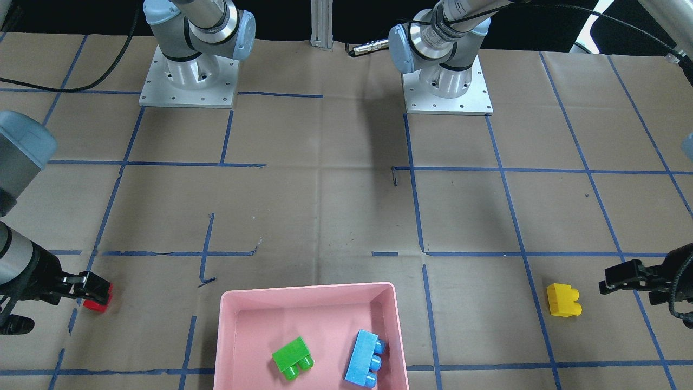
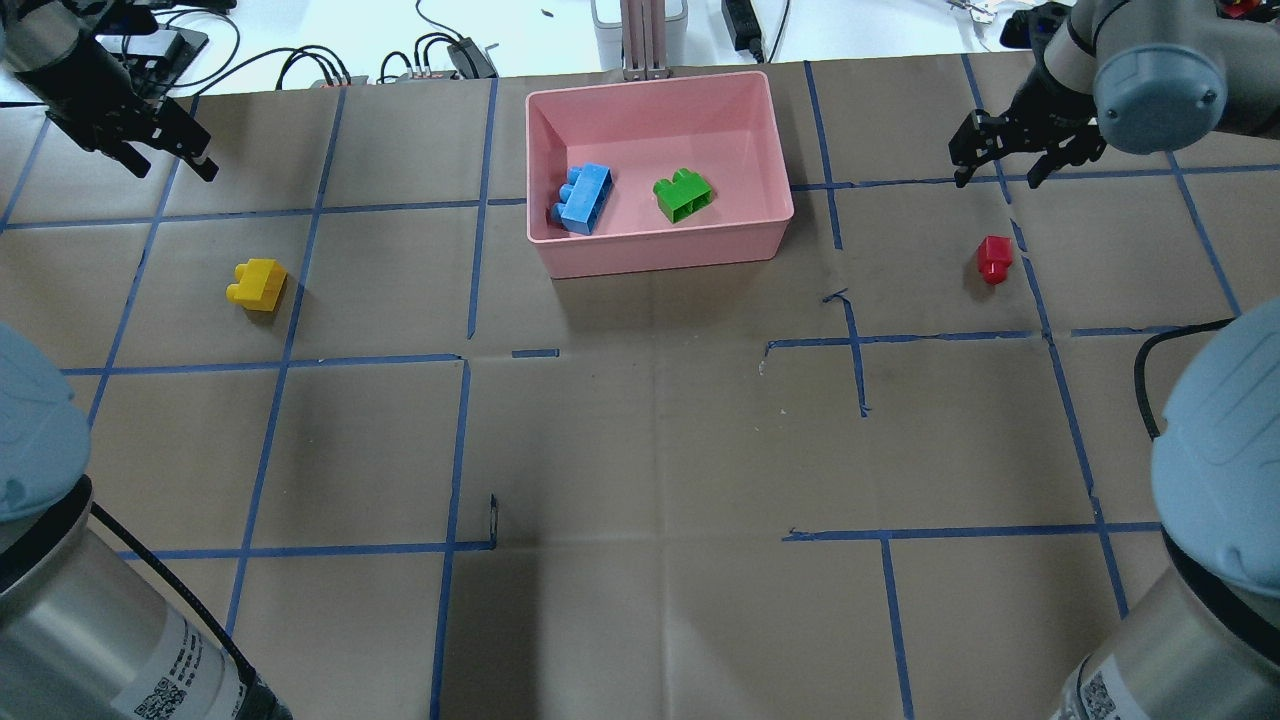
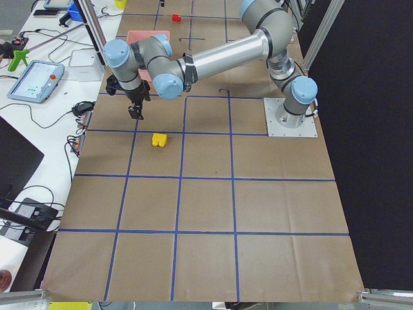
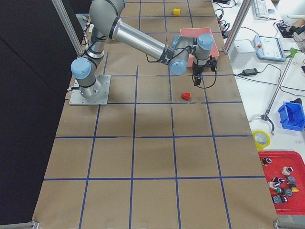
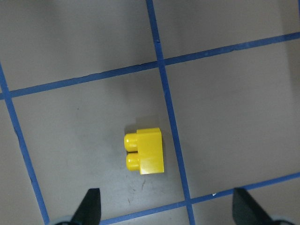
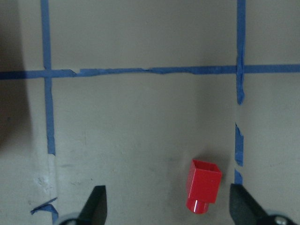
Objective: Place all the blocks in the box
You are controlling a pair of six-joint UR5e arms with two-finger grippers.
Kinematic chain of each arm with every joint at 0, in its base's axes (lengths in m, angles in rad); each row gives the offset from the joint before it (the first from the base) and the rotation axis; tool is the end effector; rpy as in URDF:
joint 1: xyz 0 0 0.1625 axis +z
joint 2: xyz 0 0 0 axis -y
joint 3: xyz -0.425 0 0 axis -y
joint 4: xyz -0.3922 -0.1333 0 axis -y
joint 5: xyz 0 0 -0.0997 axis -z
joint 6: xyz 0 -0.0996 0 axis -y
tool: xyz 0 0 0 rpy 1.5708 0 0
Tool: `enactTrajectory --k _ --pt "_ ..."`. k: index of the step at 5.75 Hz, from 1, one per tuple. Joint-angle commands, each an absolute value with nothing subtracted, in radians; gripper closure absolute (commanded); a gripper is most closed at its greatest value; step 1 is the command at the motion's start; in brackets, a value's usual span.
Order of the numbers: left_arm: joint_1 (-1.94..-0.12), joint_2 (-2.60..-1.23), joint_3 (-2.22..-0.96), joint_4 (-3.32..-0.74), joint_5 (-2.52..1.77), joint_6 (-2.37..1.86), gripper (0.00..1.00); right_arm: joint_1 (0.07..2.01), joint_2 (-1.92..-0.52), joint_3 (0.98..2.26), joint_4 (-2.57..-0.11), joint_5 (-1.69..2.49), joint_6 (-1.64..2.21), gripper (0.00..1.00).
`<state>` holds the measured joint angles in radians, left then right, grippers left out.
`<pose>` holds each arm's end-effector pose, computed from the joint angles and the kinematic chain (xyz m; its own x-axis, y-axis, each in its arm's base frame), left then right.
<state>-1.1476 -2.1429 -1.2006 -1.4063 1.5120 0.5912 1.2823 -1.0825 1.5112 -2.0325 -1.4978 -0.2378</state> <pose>0.1648 -0.7047 0.3381 -0.9837 0.1658 0.0696 0.1661 0.9861 -0.0017 -0.0527 -0.6718 0.2788 -0.9969 0.0478 -0.0631 0.0510 0.9975 -0.0492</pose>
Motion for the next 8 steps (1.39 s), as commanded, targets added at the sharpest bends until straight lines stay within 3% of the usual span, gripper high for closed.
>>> enactTrajectory --k 1,3,8 --pt "-1.15 -2.164 -1.358 -1.195 1.511 0.545 0.01 1.239 -1.094 1.676 -2.257 -1.528 -0.247 0.09" --pt "-1.146 -2.174 -1.515 -0.989 1.511 0.554 0.01 1.241 -1.089 1.741 -2.348 -1.529 -0.238 0.09" --pt "-1.137 -2.195 -1.555 -0.951 1.541 0.578 0.01 1.247 -1.028 1.741 -2.411 -1.523 -0.232 0.09"
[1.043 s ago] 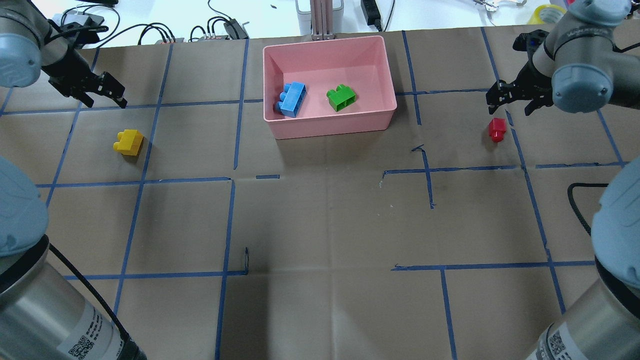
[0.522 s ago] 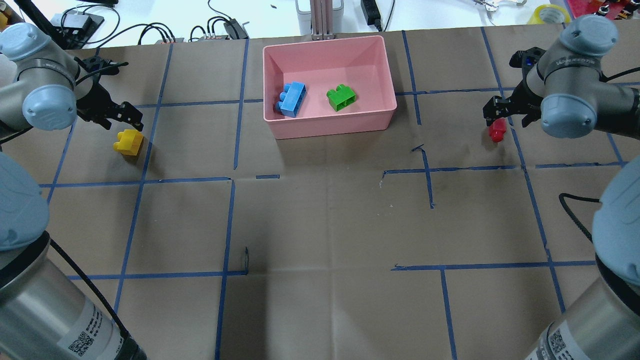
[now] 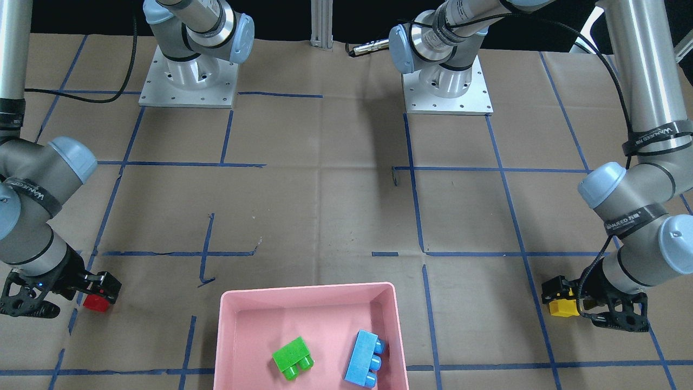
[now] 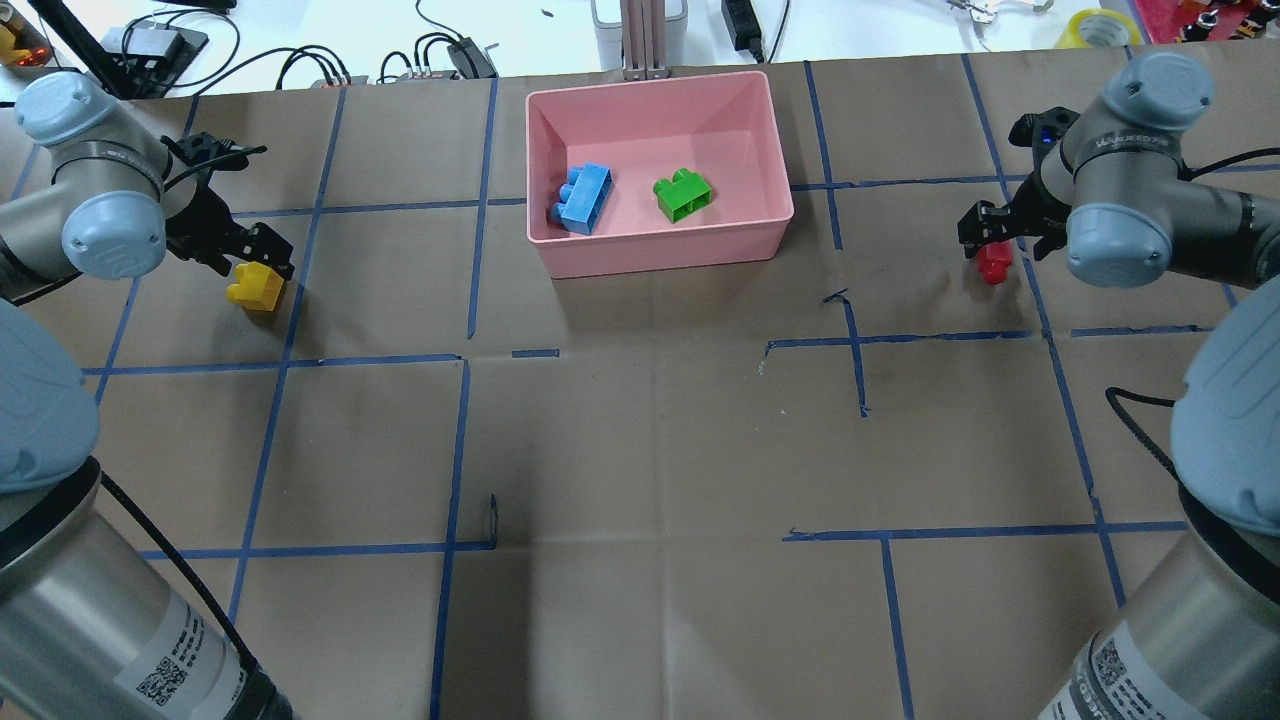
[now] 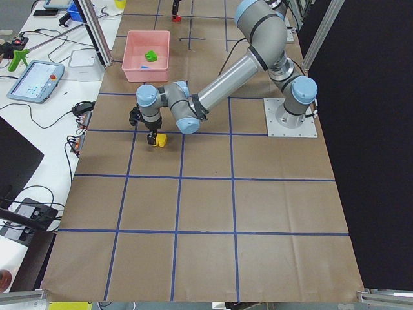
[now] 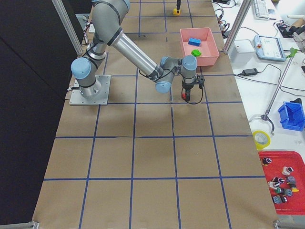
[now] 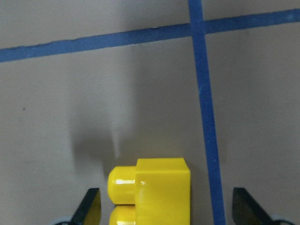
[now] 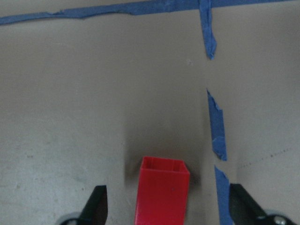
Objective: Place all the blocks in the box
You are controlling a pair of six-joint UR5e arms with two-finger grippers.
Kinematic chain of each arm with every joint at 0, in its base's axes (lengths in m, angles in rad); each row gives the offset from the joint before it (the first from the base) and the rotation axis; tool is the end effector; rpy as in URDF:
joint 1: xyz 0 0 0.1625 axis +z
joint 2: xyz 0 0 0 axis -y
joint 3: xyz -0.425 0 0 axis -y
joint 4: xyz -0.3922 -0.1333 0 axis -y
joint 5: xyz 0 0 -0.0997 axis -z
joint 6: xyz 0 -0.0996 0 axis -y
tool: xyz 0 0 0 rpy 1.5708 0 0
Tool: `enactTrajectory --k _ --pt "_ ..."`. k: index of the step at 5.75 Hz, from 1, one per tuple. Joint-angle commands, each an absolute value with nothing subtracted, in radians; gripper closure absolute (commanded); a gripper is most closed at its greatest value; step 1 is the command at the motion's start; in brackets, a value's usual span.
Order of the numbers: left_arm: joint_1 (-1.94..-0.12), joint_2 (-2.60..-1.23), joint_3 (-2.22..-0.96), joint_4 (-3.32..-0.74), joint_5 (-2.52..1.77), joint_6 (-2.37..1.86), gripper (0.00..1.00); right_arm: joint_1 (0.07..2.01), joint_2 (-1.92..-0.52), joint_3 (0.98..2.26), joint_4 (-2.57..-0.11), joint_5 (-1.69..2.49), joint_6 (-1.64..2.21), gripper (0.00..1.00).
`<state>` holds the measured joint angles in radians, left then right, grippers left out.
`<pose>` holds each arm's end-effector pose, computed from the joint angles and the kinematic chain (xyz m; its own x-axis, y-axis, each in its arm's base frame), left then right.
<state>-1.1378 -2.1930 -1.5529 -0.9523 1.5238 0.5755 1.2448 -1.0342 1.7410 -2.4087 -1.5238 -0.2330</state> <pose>0.1565 -0.6675 0.1869 -0.9892 0.1429 0.0317 0.1417 0.9892 -0.0375 -0.0702 -0.6385 0.1875 -0.9959 0.0887 -0.0151 0.0900 0.9863 -0.1380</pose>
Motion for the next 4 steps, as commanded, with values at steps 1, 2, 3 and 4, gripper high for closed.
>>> enactTrajectory --k 1,2,3,4 --pt "-1.129 -2.197 -1.555 -0.951 1.549 0.58 0.01 1.249 -1.031 1.744 -2.399 -1.523 -0.232 0.26" --pt "-1.102 -2.206 -1.555 -0.951 1.545 0.584 0.01 1.249 -1.031 1.741 -2.393 -1.528 -0.233 0.71" --pt "-1.101 -2.21 -1.554 -0.951 1.534 0.584 0.03 1.249 -1.031 1.74 -2.379 -1.525 -0.233 0.91" --pt "-1.104 -2.21 -1.549 -0.951 1.532 0.584 0.07 1.247 -1.038 1.727 -2.376 -1.517 -0.236 0.94"
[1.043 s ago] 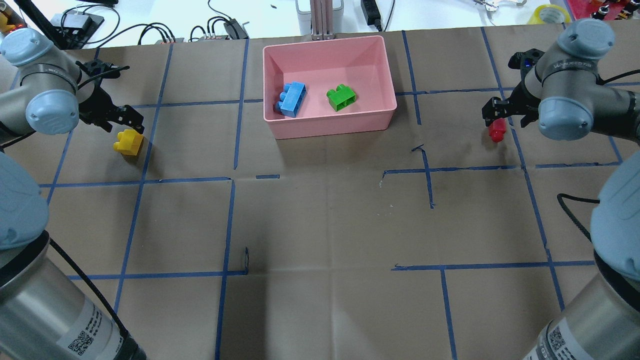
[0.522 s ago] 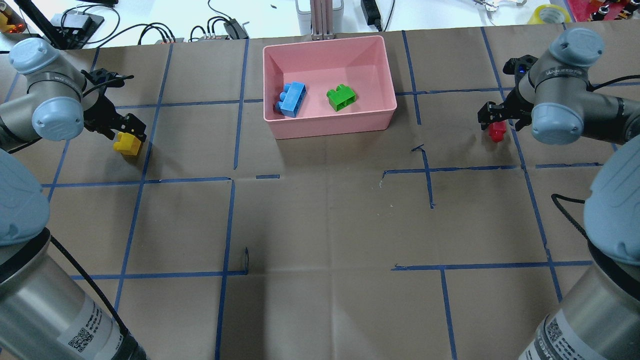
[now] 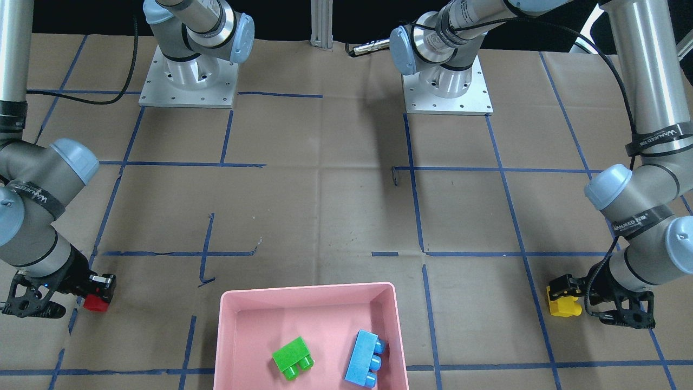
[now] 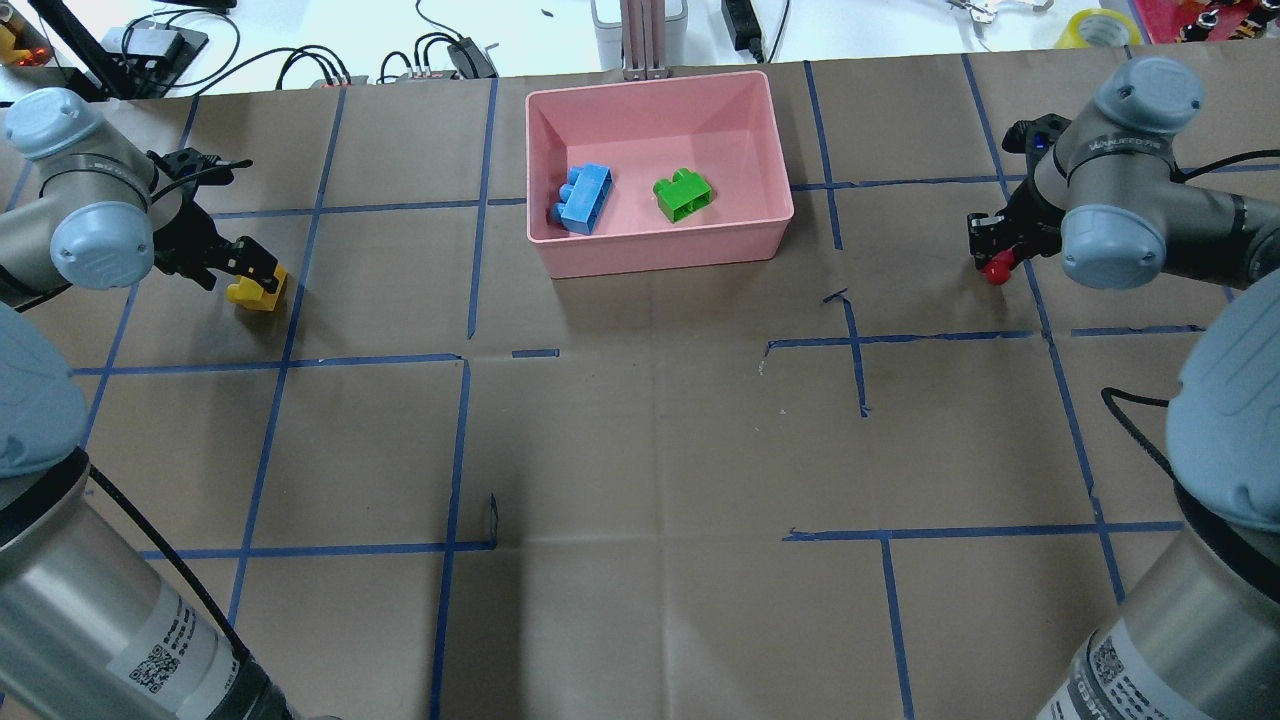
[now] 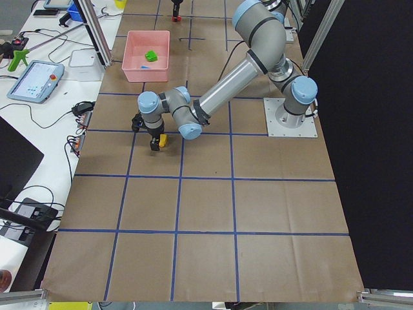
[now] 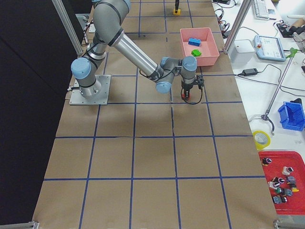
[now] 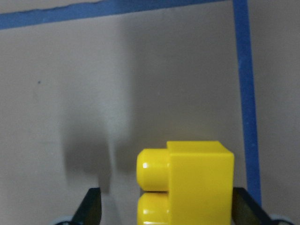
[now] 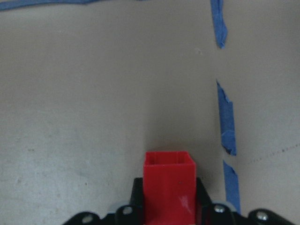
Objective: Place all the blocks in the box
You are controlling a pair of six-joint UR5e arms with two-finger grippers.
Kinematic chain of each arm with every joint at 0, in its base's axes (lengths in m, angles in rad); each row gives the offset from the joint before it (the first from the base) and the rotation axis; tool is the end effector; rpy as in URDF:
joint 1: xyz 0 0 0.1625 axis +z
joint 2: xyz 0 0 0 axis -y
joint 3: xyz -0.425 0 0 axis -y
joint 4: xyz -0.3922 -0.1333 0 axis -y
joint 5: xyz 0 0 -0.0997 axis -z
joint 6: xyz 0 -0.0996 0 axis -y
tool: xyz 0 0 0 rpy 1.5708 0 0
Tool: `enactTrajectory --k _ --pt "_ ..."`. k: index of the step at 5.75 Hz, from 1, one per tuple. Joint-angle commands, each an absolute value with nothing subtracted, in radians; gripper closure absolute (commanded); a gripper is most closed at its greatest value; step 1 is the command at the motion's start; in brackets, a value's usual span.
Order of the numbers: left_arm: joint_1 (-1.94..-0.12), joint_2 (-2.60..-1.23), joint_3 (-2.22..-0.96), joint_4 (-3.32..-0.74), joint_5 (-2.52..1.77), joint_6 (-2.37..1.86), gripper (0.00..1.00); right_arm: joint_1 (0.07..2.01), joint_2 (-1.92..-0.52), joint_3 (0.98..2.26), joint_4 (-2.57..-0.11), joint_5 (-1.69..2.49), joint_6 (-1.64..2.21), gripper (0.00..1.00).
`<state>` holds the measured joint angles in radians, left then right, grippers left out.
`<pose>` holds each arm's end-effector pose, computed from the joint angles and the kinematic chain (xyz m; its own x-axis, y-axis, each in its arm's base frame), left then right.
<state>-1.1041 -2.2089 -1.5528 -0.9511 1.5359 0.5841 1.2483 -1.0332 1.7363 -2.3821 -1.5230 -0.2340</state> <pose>0.1802 -0.6617 0.1764 -0.9927 0.1174 0.0293 0.1168 0.9930 -0.0189 -0.0677 -0.6381 0.1858 -0.9962 0.0846 -0.0212 0.0864 0.9895 -0.1161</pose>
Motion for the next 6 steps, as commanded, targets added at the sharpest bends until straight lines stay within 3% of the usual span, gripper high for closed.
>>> enactTrajectory --k 1,2,3,4,5,6 --pt "-1.104 -2.212 -1.546 -0.951 1.531 0.586 0.2 1.261 -1.073 1.685 -2.323 -1.516 -0.236 0.94" --pt "-1.108 -2.212 -1.546 -0.953 1.531 0.584 0.33 1.291 -1.145 1.575 -2.137 -1.514 -0.235 0.94" --pt "-1.111 -2.214 -1.546 -0.954 1.531 0.586 0.38 1.324 -1.152 1.43 -1.958 -1.479 -0.236 0.93" --pt "-1.114 -2.206 -1.543 -0.966 1.531 0.587 0.57 1.368 -1.131 1.314 -1.805 -1.407 -0.235 0.93" --pt "-1.117 -2.195 -1.52 -0.98 1.532 0.588 0.72 1.428 -1.097 1.257 -1.778 -1.297 -0.197 0.92" --pt "-1.121 -2.163 -1.479 -1.041 1.534 0.598 0.76 1.495 -1.047 1.209 -1.778 -1.179 -0.069 0.92"
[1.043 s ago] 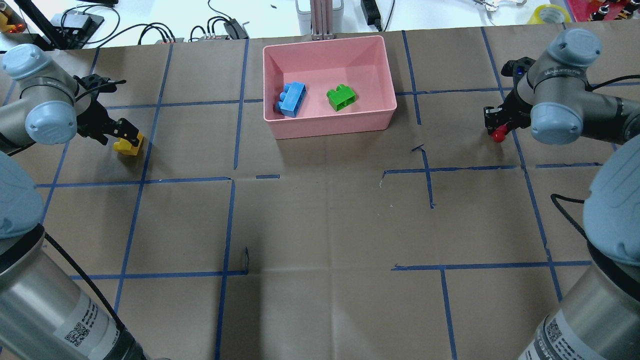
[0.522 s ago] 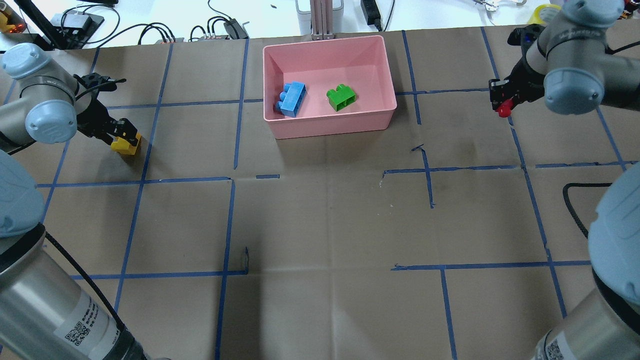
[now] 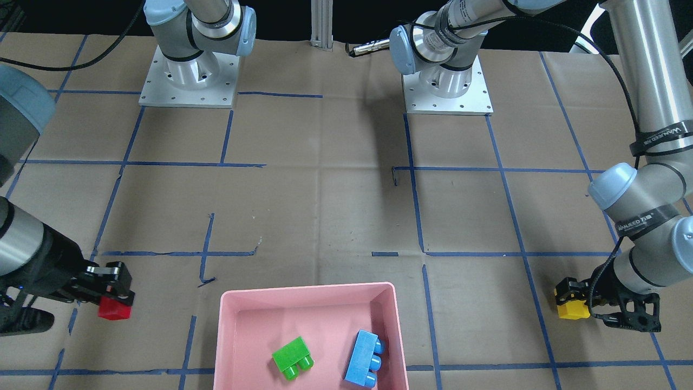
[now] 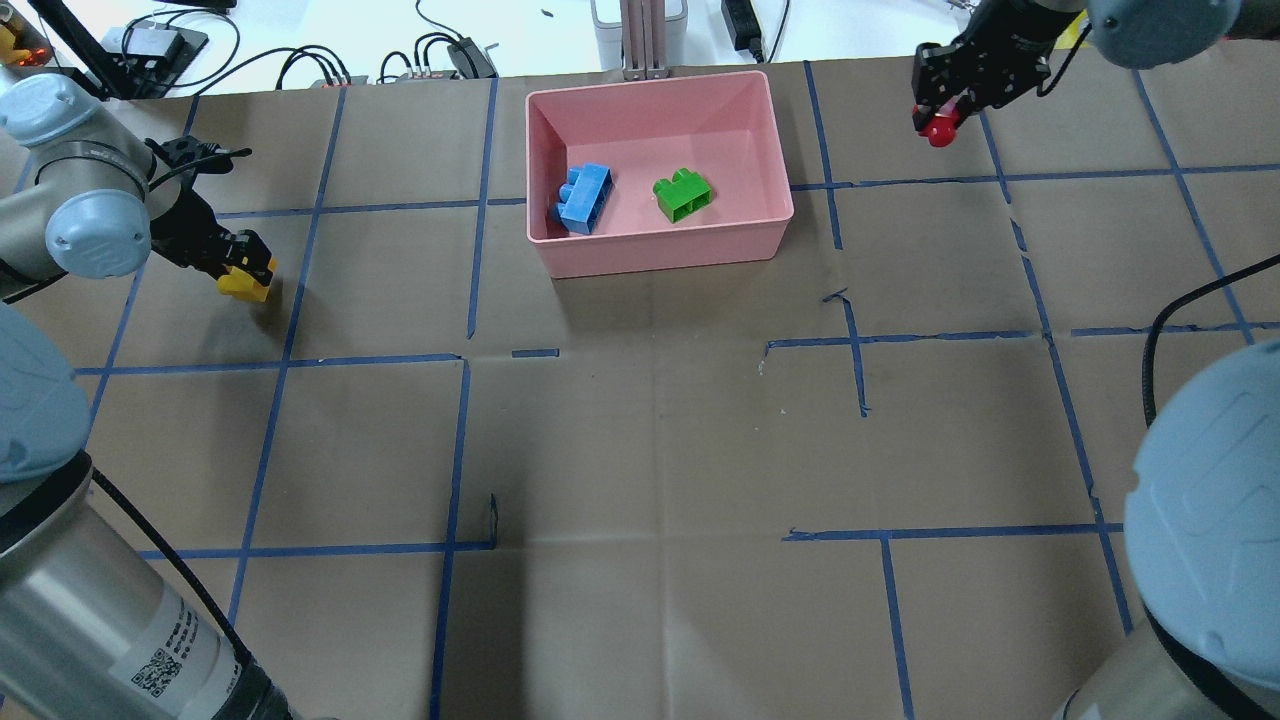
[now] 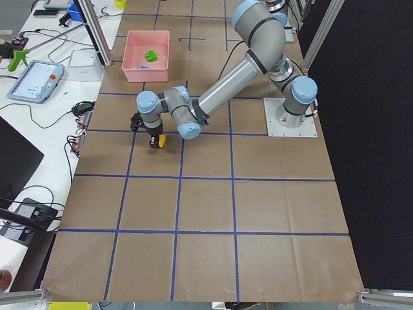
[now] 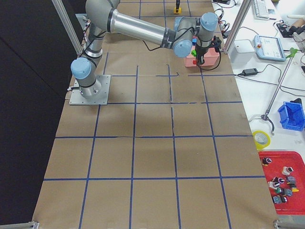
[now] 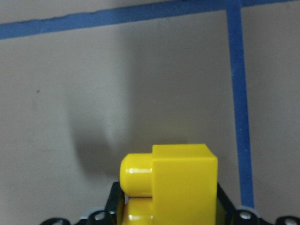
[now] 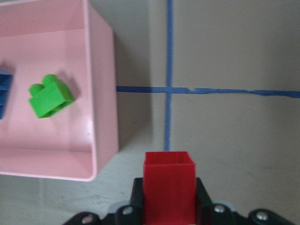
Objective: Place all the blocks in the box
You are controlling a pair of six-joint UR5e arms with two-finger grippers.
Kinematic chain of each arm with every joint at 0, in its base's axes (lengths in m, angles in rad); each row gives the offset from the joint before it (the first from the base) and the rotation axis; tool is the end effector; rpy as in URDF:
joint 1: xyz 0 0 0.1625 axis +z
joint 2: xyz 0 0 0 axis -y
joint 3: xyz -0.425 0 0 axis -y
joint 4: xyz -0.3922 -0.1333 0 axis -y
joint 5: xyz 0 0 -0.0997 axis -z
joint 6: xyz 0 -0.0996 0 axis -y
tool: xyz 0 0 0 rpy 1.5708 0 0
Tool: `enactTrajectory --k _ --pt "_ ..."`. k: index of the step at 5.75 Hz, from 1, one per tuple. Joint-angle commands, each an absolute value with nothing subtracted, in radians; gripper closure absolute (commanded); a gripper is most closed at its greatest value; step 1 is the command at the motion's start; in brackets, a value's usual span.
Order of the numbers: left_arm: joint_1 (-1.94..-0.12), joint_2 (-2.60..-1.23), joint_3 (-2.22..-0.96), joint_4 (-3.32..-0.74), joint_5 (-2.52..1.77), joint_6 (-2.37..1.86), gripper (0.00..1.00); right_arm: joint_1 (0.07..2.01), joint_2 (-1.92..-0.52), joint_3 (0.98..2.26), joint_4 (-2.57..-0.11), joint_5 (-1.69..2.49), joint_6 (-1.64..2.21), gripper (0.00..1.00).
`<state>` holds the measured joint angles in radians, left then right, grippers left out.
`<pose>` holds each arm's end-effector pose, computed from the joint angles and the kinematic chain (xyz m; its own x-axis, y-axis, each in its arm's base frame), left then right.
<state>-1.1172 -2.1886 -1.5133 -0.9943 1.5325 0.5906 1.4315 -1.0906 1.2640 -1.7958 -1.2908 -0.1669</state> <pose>0.1746 -0.6711 0.2026 -0.9903 0.1372 0.0228 0.1364 0.9900 -0.0348 0.0639 -0.7028 0.3813 -0.9635 -0.0466 -0.2636 -0.0217 0.9951 -0.0967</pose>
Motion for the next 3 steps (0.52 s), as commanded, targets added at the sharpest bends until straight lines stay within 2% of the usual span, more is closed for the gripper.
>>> enactTrajectory --k 1,3 --pt "-1.147 -2.139 -1.366 -1.206 1.537 0.597 0.77 1.569 -0.981 1.163 -1.796 -1.082 0.056 0.92" --pt "-1.166 -2.158 -1.068 -1.592 1.469 0.518 0.77 1.67 -0.846 1.071 -1.93 -1.012 0.251 0.9"
